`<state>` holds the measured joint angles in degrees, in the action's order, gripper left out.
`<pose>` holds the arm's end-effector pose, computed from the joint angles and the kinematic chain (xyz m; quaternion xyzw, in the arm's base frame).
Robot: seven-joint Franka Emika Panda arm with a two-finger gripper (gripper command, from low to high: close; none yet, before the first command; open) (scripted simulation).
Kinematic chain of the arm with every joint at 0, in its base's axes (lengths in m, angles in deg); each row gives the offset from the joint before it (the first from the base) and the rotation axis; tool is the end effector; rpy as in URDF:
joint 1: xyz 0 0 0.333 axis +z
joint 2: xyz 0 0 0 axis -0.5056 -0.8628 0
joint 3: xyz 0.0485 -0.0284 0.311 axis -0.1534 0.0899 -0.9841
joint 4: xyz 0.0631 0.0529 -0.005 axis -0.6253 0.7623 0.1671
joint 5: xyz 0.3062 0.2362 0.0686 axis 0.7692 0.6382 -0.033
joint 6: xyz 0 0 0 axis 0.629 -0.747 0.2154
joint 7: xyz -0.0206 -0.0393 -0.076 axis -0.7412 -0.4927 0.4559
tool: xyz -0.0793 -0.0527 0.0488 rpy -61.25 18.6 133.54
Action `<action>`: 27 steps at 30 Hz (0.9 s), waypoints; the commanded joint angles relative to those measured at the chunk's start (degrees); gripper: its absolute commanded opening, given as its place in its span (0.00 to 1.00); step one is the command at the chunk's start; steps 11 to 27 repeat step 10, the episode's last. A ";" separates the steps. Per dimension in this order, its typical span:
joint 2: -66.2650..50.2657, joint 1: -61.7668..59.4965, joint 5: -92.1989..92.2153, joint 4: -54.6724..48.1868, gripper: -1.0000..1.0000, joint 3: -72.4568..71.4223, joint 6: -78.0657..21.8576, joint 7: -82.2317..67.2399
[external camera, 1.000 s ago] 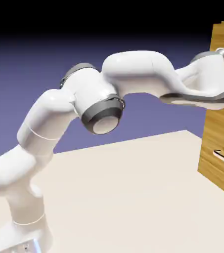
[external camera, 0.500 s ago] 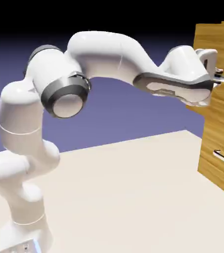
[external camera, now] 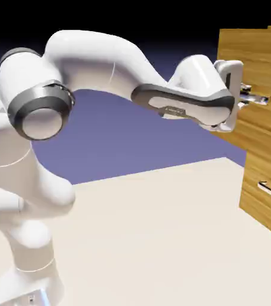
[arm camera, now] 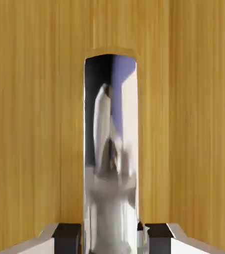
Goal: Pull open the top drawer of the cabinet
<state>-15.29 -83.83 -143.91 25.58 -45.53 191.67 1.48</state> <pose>0.5241 -0.0470 0.5617 -0.2704 0.6530 -0.2706 0.6536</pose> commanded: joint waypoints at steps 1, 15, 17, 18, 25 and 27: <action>-0.38 -2.07 -0.03 1.04 0.00 -1.89 0.00 0.09; -4.64 -15.08 0.89 8.49 1.00 -13.52 0.04 -0.79; -4.64 -15.08 0.89 8.49 1.00 -13.52 0.04 -0.79; -4.64 -15.08 0.89 8.49 1.00 -13.52 0.04 -0.79; -4.64 -15.08 0.89 8.49 1.00 -13.52 0.04 -0.79; -4.64 -15.08 0.89 8.49 1.00 -13.52 0.04 -0.79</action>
